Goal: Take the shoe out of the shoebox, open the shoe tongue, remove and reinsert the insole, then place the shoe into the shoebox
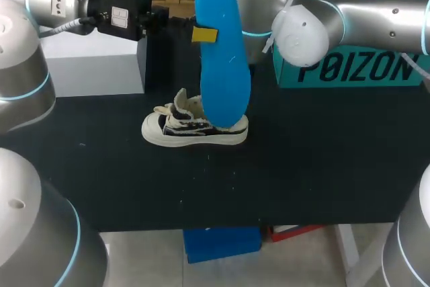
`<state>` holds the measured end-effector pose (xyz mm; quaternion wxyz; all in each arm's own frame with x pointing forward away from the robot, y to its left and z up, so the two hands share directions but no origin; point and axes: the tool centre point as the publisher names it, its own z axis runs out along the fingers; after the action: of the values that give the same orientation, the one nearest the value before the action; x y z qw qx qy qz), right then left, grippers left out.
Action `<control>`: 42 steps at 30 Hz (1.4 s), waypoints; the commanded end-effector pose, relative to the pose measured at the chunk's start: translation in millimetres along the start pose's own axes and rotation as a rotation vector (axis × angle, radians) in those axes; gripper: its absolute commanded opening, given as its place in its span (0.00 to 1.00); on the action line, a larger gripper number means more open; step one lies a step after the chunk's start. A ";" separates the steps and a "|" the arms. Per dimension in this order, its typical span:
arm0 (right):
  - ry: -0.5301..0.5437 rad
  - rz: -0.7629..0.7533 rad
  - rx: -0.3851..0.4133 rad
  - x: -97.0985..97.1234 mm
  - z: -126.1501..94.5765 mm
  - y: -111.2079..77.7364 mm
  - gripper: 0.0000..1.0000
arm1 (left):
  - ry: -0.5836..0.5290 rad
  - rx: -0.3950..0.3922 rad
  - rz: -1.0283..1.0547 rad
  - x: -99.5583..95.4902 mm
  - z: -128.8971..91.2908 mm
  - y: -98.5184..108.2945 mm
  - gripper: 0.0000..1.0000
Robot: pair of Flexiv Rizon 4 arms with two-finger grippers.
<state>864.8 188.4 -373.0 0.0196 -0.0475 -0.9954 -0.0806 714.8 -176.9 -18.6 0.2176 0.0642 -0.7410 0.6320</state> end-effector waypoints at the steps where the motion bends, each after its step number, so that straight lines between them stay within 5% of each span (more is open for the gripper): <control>1: -0.027 -0.001 -0.056 9.8 -3.5 -12.3 1.00 | -0.004 0.003 0.002 0.4 1.5 1.4 0.00; 4: -0.050 0.007 -0.161 11.8 3.9 -17.6 1.00 | -0.004 0.003 0.002 0.4 1.5 1.4 0.00; 17: -0.094 -0.008 -0.396 2.6 22.0 -24.4 1.00 | -0.004 0.003 0.002 0.4 1.5 1.4 0.00; 42: -0.089 0.018 -0.659 -9.8 56.1 -28.3 1.00 | -0.004 0.003 0.002 0.4 1.5 1.4 0.00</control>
<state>869.8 167.6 -426.2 -0.0352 -0.0645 -0.9331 -0.3520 714.7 -177.0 -18.6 0.2175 0.0643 -0.7409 0.6321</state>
